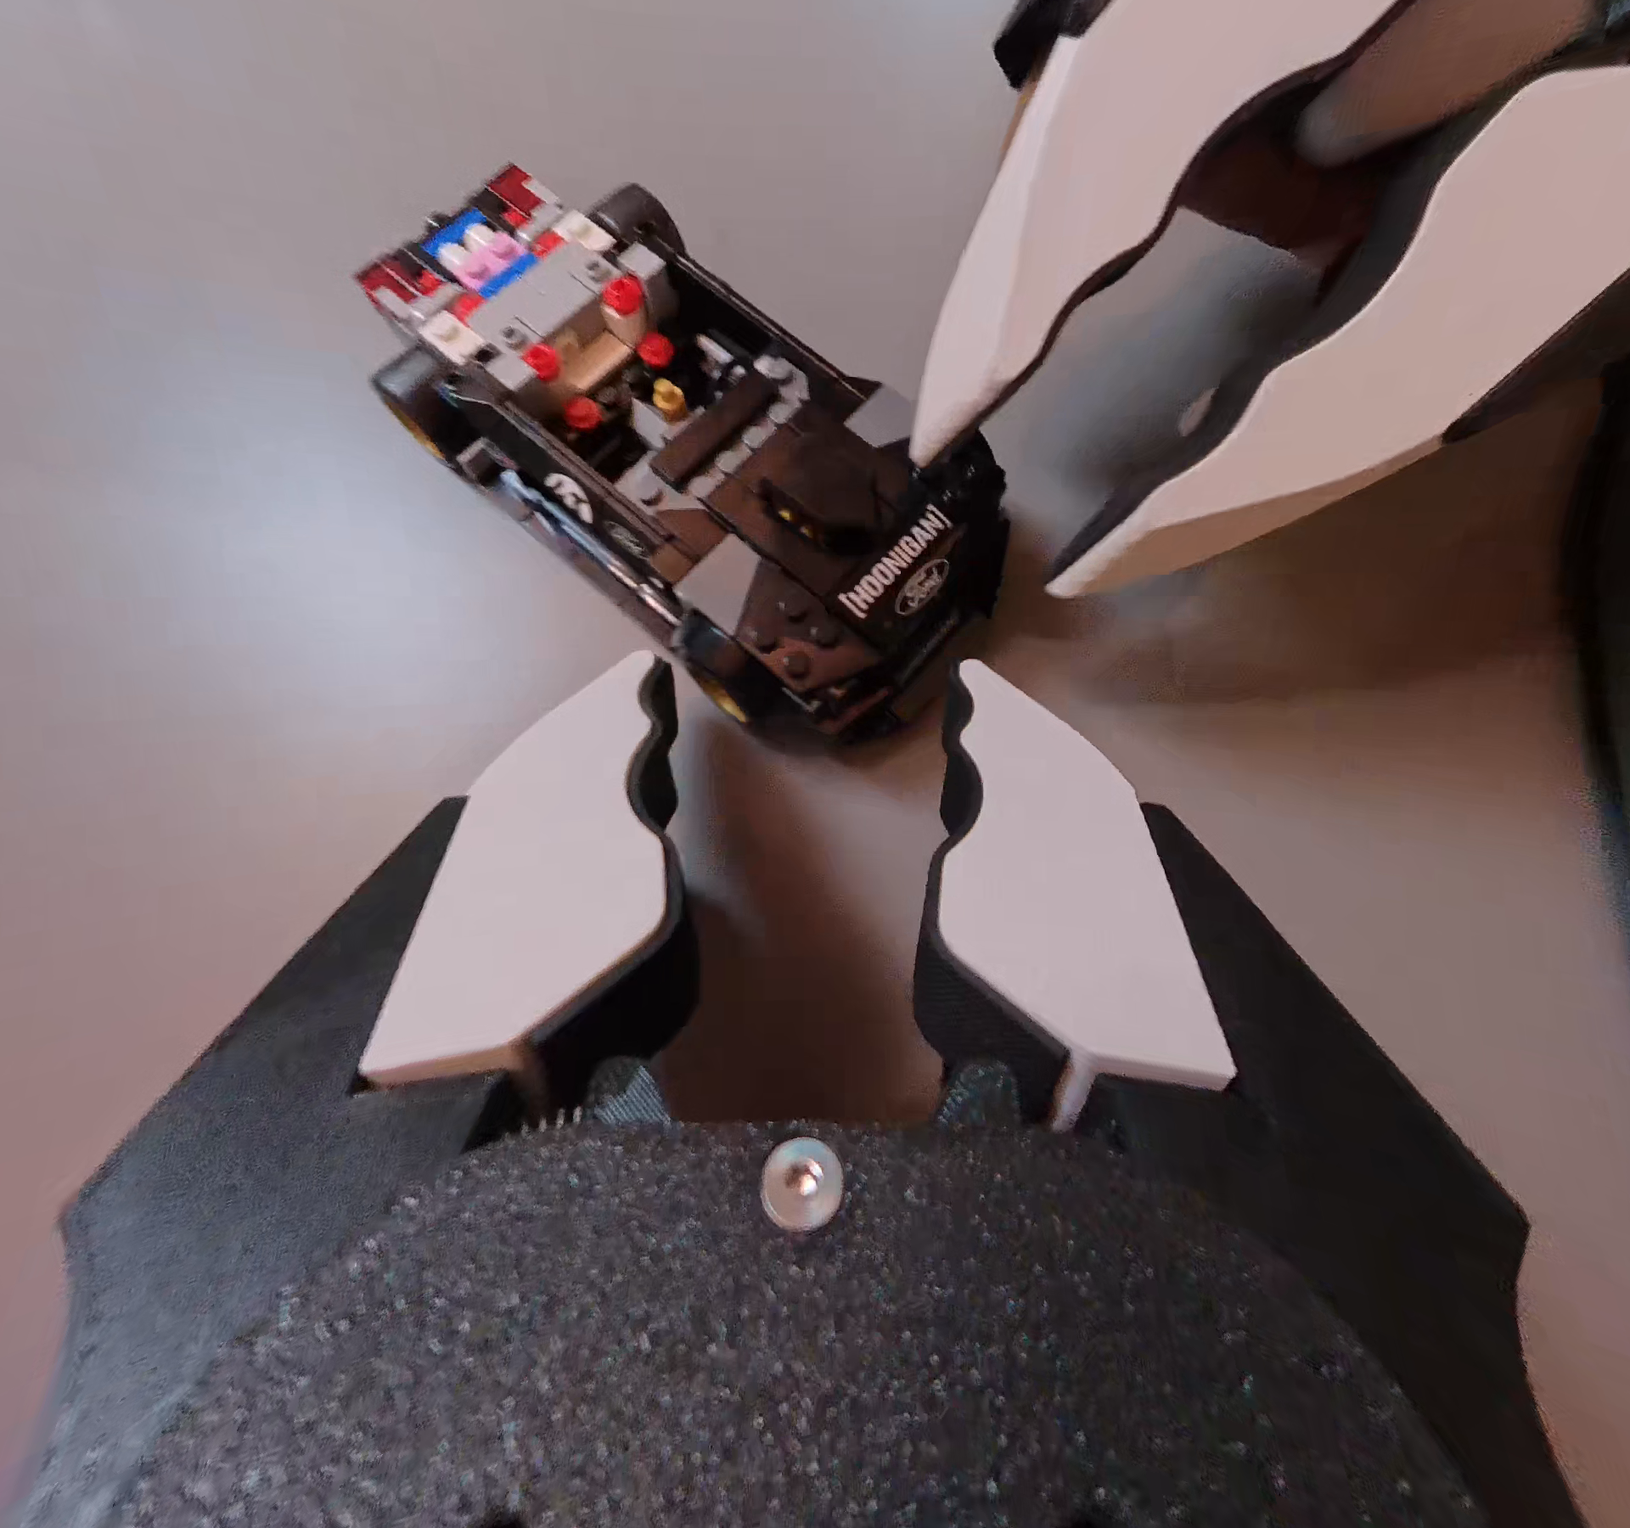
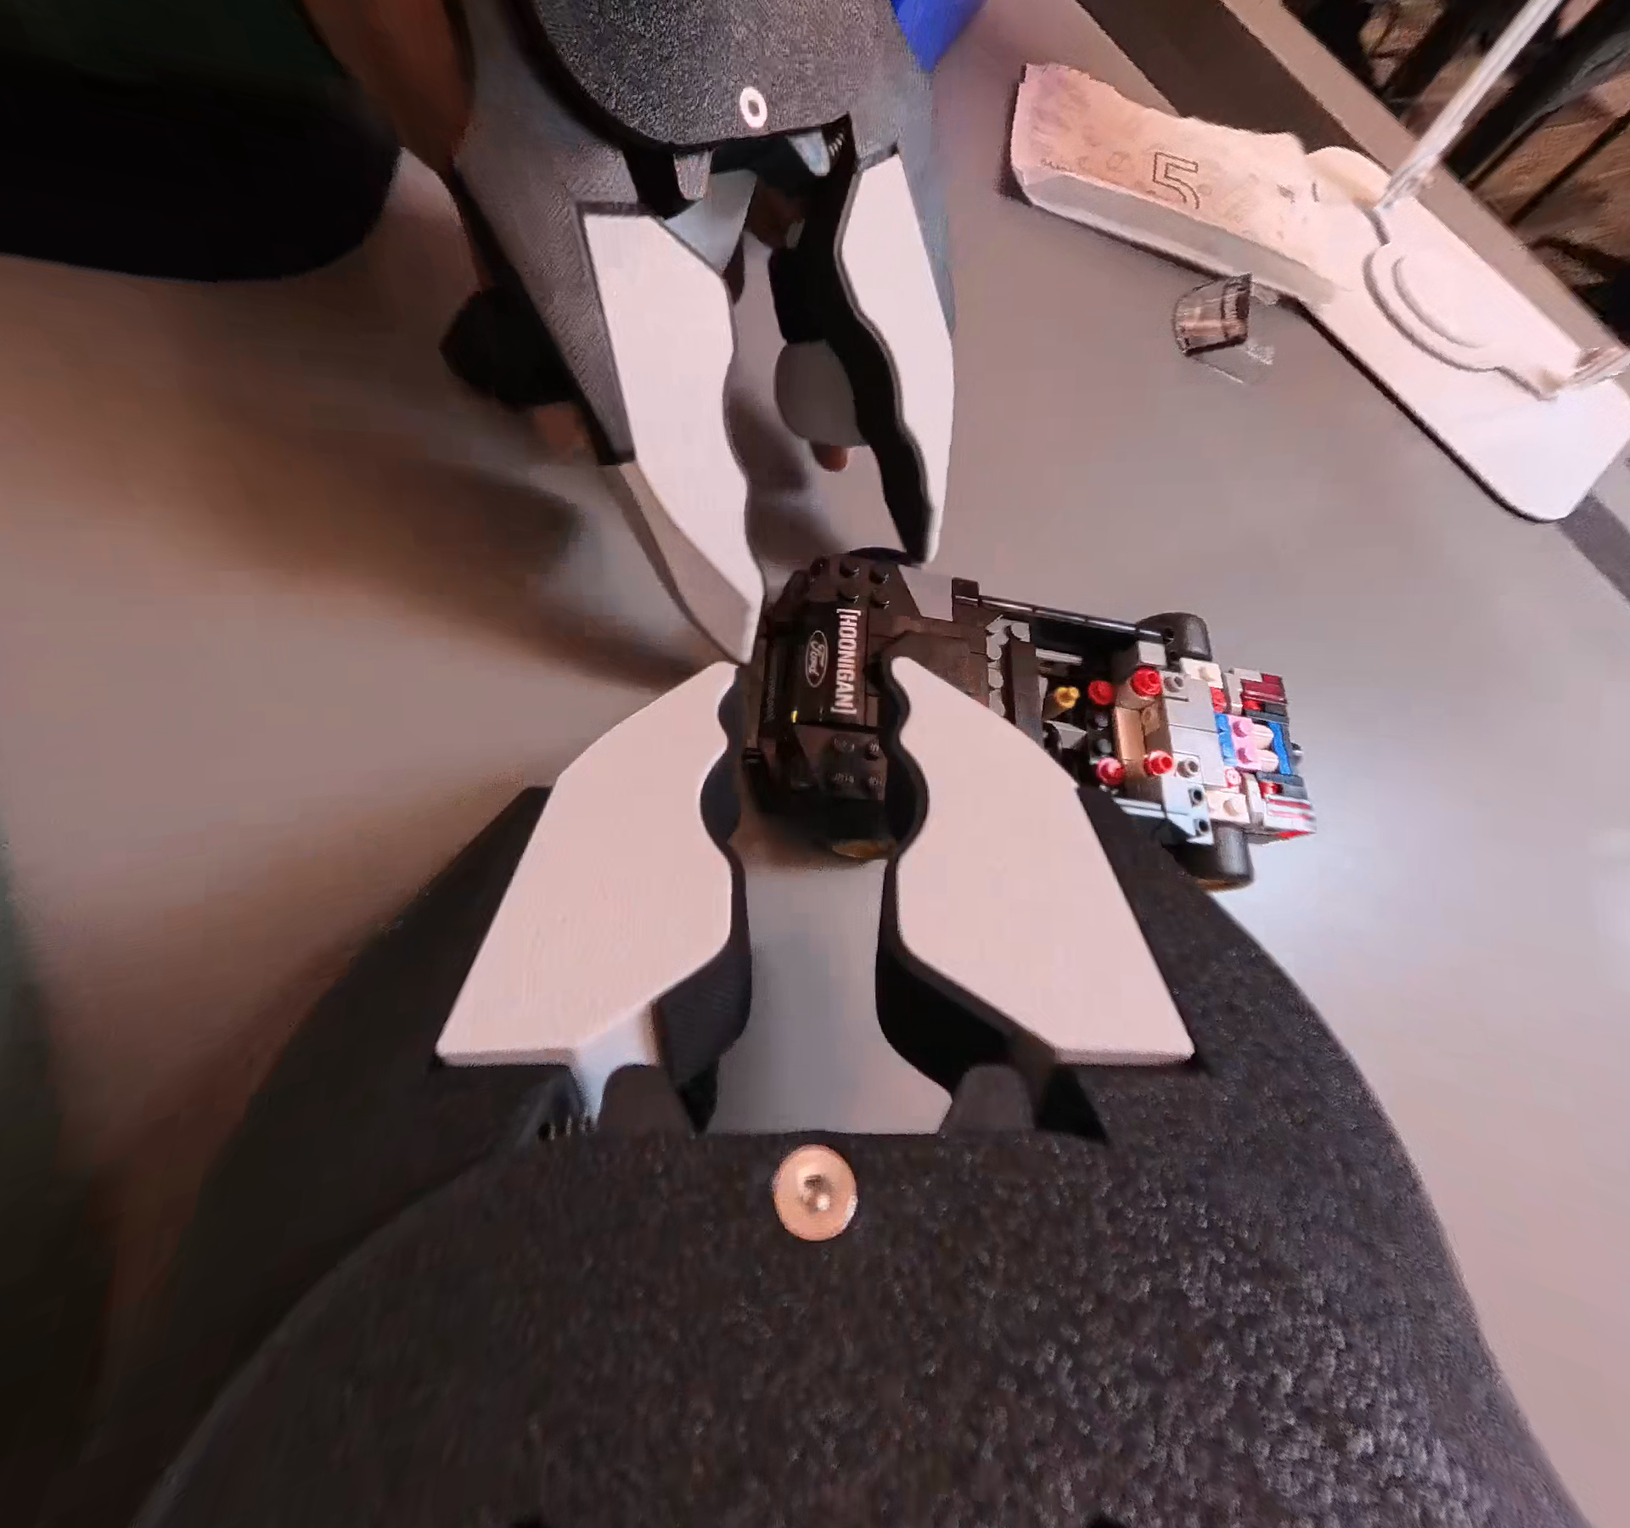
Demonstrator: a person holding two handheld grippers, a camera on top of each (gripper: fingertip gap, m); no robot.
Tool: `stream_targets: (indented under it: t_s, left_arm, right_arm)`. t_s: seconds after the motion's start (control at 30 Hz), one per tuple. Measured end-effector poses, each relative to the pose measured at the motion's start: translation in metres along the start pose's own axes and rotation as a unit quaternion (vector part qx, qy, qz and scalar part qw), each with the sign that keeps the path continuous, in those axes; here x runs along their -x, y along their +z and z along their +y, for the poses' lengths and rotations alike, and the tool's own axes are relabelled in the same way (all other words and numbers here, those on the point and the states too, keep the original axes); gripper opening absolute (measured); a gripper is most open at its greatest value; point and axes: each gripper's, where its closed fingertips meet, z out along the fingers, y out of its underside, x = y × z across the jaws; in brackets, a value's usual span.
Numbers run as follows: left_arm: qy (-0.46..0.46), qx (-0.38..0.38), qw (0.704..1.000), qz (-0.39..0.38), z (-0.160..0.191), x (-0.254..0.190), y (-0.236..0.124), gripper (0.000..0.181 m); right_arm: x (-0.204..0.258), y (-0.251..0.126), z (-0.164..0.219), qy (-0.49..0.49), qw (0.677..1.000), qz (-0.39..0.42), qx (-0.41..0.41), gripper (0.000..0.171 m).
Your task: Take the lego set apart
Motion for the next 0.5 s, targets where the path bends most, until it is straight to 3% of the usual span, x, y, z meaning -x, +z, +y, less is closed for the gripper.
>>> stream_targets:
  t_s: [0.17, 0.33, 0.5]
  left_arm:
    - [0.018, 0.011, 0.999, -0.033, 0.003, -0.001, 0.008, 0.059]
    - [0.004, 0.009, 0.999, -0.038, 0.003, 0.0, 0.009, 0.056]
    - [-0.004, 0.007, 0.999, -0.042, 0.002, 0.001, 0.01, 0.055]
  right_arm:
    - [-0.008, 0.008, 0.014, -0.122, 0.987, 0.089, 0.054, 0.022]
    - [-0.008, 0.008, 0.015, -0.211, 0.967, 0.123, 0.074, 0.015]
    - [-0.008, 0.01, 0.014, -0.211, 0.966, 0.112, 0.095, 0.013]
